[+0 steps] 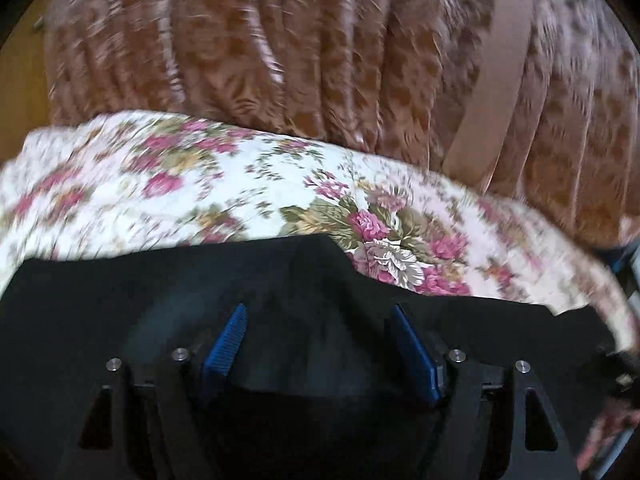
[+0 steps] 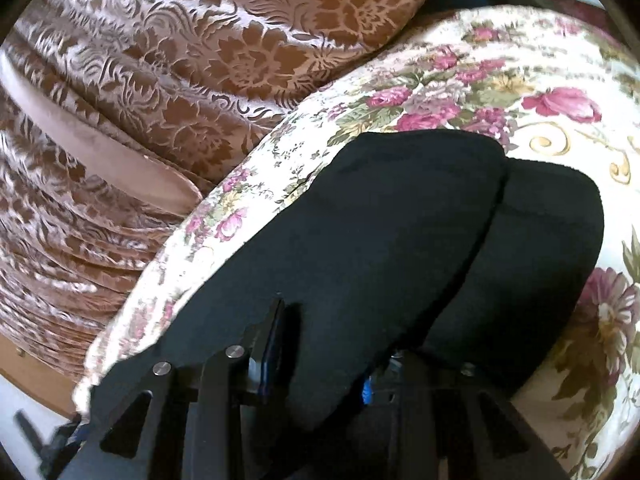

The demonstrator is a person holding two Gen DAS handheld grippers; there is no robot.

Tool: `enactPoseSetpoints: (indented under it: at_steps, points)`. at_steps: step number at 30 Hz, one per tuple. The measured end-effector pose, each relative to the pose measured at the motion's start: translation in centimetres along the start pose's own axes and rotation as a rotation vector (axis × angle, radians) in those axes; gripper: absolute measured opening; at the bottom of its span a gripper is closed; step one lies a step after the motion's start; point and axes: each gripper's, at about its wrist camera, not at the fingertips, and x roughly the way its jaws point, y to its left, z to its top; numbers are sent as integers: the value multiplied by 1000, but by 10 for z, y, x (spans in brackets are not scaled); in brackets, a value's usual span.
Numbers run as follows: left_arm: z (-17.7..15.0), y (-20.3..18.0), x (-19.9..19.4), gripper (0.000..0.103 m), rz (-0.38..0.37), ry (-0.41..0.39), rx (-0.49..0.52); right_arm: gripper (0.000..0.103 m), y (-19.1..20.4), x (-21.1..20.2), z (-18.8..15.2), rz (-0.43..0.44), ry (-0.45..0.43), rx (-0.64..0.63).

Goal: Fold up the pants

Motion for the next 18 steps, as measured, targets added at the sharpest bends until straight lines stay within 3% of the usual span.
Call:
enactPoseSetpoints:
  at_steps: [2,5,8,11,18]
  points:
    - [4,-9,20,74,18,52,56,31,-10,-7,5,29,-9,55]
    - [2,-6,43,77,11,102,49,31,-25,-12,17,34,-50,122]
    - [-3,2,43,79,-33,71,15,27,-37,-14,27,35,-66,158]
    - [-5,5,41,83,-77,67,-7,11,-42,-17,34,20,-78,158]
    - [-8,19,32,88,-196,28,-85,7,-32,-52,28,9,-171,71]
